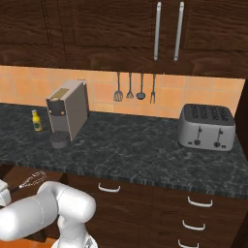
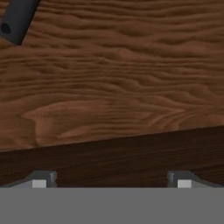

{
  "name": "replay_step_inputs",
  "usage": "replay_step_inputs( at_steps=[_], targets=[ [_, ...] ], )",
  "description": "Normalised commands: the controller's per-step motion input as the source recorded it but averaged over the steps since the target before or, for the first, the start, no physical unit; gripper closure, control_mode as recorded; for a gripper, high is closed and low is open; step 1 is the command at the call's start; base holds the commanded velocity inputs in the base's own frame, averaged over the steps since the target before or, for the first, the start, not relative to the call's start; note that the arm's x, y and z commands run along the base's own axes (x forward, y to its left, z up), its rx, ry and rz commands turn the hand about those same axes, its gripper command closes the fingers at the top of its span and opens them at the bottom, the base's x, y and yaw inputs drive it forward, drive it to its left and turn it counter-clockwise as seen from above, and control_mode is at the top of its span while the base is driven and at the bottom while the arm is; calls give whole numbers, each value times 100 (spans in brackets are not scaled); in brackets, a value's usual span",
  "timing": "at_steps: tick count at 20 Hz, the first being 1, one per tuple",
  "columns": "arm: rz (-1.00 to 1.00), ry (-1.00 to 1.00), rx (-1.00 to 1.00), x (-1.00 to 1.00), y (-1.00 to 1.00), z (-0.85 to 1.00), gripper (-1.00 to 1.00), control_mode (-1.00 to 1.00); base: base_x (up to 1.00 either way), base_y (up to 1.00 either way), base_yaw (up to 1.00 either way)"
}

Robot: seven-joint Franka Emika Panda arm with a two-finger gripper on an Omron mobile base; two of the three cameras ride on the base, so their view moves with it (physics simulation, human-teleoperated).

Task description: Pick the whisk from the drawer and place it on the counter.

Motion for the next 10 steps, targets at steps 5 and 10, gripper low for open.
replay_step_inputs(
  at_steps=[5,10],
  targets=[
    [0,13,0,-64,15,-17,-100,-100,0,0,0],
    [0,7,0,-73,7,-17,-100,-100,0,0,0]
  ],
)
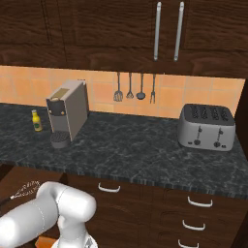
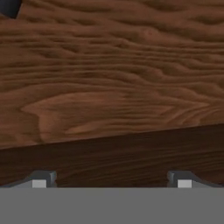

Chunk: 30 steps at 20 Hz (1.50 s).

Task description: Pick the whisk from the drawer and place it on the counter.

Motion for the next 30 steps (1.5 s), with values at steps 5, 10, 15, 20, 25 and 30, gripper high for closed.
replay_step_inputs(
  at_steps=[5,10,15,20,25,30],
  targets=[
    [0,0,-1,-55,4,-9,-100,-100,0,0,0],
    [0,0,0,-31,6,-3,-100,-100,0,0,0],
    [1,-4,0,21,-22,1,-100,-100,0,0,0],
    [0,-25,0,35,-12,8,-100,-100,0,0,0],
    [0,-24,0,75,-2,18,-100,-100,0,0,0],
    [0,-10,0,75,0,11,-100,-100,0,0,0]
  ],
)
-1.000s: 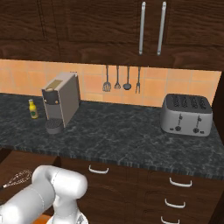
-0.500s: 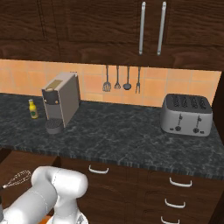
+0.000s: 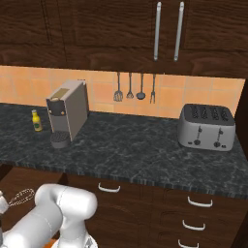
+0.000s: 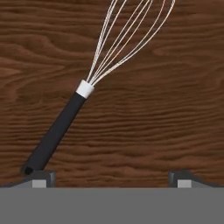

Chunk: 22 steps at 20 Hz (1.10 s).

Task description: Pick the whisk from the drawer and place it on the counter.

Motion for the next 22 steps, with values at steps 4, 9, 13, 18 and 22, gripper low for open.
replay_step_inputs(
  at_steps=[4,9,13,18,22],
  targets=[
    [0,1,0,48,0,0,-100,-100,0,0,0],
    [0,5,0,35,0,-2,-100,-100,0,0,0],
    [0,1,0,11,0,-33,-100,-100,0,0,0],
    [-2,1,0,0,33,-35,-100,-100,0,0,0],
    [-2,3,-1,12,35,-4,-100,-100,0,0,0]
  ],
)
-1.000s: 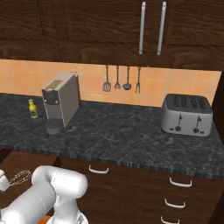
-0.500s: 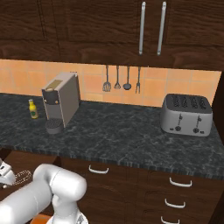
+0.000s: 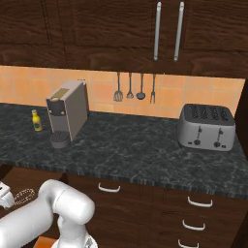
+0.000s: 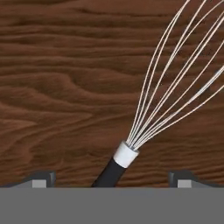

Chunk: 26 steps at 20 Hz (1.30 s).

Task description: Pick the whisk from the drawer and place it on the counter.

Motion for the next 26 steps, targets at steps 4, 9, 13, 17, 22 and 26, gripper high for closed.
replay_step_inputs(
  at_steps=[4,9,13,17,22,26],
  targets=[
    [0,0,0,8,3,-11,-100,-100,0,0,0],
    [0,1,0,0,1,-43,-100,-100,0,0,0],
    [0,0,0,0,0,-44,-100,-100,0,0,0],
    [0,0,0,0,0,-35,100,-100,0,0,0],
    [0,0,0,0,0,-2,100,-100,0,0,0],
    [0,0,0,0,0,0,100,-100,0,0,0]
  ],
)
